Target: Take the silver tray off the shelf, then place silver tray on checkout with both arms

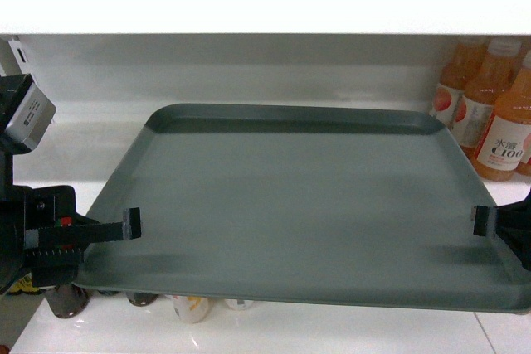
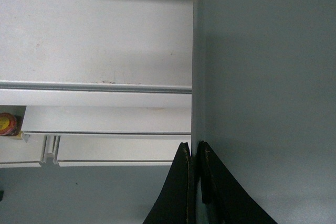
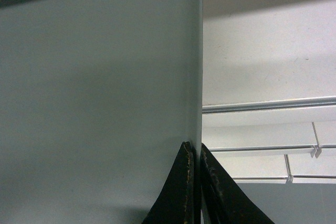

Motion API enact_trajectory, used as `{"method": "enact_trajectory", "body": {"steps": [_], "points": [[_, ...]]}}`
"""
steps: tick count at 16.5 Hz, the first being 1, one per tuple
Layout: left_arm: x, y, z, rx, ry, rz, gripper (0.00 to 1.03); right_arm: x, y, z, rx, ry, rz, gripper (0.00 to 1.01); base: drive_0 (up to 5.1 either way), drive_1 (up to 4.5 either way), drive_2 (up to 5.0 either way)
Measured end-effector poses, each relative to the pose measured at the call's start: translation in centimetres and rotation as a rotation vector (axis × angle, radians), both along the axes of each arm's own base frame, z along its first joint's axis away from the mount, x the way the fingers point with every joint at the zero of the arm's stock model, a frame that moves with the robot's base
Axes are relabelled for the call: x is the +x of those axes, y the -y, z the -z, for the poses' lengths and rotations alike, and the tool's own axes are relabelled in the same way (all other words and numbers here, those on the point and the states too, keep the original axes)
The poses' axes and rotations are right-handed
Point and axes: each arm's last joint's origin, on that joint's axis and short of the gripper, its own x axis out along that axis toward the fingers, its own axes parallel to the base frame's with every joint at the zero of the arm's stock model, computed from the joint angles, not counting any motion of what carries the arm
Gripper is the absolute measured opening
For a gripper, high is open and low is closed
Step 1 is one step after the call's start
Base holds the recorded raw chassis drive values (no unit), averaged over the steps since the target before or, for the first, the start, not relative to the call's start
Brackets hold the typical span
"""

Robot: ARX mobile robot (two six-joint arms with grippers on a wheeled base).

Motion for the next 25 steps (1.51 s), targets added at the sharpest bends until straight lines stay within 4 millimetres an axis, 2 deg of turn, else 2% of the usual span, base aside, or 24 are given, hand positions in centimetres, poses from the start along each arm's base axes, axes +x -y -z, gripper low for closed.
{"method": "enact_trajectory", "body": {"steps": [11,20,25], "points": [[0.0,-0.02,0.01,0.004,0.0,-0.004,0.03,-0.01,-0.02,0.0,0.0,0.0,-0.001,0.04,0.0,0.0,0.0],[0.0,-0.02,0.04,0.005,-0.002,-0.007,0.03,-0.03,-0.04,0.03,0.0,-0.002,-0.001,0.04,0.0,-4.23,4.2],[-0.06,-0.01,0.1,0.005,-0.002,-0.01,0.03,-0.05,-0.13,0.04,0.0,-0.001,-0.004,0.04,2.2,-4.72,2.6]]}}
